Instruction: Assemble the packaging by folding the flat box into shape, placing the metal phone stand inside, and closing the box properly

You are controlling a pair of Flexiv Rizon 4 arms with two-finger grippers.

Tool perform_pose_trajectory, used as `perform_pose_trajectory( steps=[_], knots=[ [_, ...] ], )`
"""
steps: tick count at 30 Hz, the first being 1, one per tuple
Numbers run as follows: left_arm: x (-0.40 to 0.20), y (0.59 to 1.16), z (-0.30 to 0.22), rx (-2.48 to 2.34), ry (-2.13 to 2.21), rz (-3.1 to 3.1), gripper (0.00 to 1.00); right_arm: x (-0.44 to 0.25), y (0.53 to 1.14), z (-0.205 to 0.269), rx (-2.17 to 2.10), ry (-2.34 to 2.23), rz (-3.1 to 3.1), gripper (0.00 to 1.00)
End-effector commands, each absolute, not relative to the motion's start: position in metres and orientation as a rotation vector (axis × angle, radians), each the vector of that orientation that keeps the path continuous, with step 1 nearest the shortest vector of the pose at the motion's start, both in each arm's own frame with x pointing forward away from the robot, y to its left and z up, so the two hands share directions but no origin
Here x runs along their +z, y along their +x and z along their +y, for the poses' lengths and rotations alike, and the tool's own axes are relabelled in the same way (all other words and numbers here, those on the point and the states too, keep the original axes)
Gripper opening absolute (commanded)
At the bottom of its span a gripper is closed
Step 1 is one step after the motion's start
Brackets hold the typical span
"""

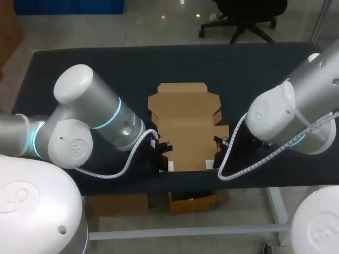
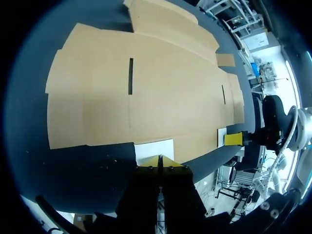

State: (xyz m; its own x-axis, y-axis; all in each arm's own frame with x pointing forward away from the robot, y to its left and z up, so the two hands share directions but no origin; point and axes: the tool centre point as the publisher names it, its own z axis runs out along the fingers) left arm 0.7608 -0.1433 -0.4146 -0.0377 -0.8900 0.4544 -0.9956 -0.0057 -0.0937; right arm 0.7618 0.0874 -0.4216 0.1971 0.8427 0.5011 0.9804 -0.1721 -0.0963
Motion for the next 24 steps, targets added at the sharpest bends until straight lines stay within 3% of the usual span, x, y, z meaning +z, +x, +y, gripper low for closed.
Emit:
perform_pose_trajectory(
  steps=[1, 24],
  knots=[
    [-0.406, 0.756, -0.137, 0.577, 2.005, -2.018, 0.0, -0.415, 0.756, 0.08, -0.512, -2.083, -1.691, 0.0],
    [-0.367, 0.755, -0.108, 0.541, 2.1, -2.049, 0.0, -0.386, 0.75, 0.035, -0.609, -2.066, -1.635, 0.0]
  ],
)
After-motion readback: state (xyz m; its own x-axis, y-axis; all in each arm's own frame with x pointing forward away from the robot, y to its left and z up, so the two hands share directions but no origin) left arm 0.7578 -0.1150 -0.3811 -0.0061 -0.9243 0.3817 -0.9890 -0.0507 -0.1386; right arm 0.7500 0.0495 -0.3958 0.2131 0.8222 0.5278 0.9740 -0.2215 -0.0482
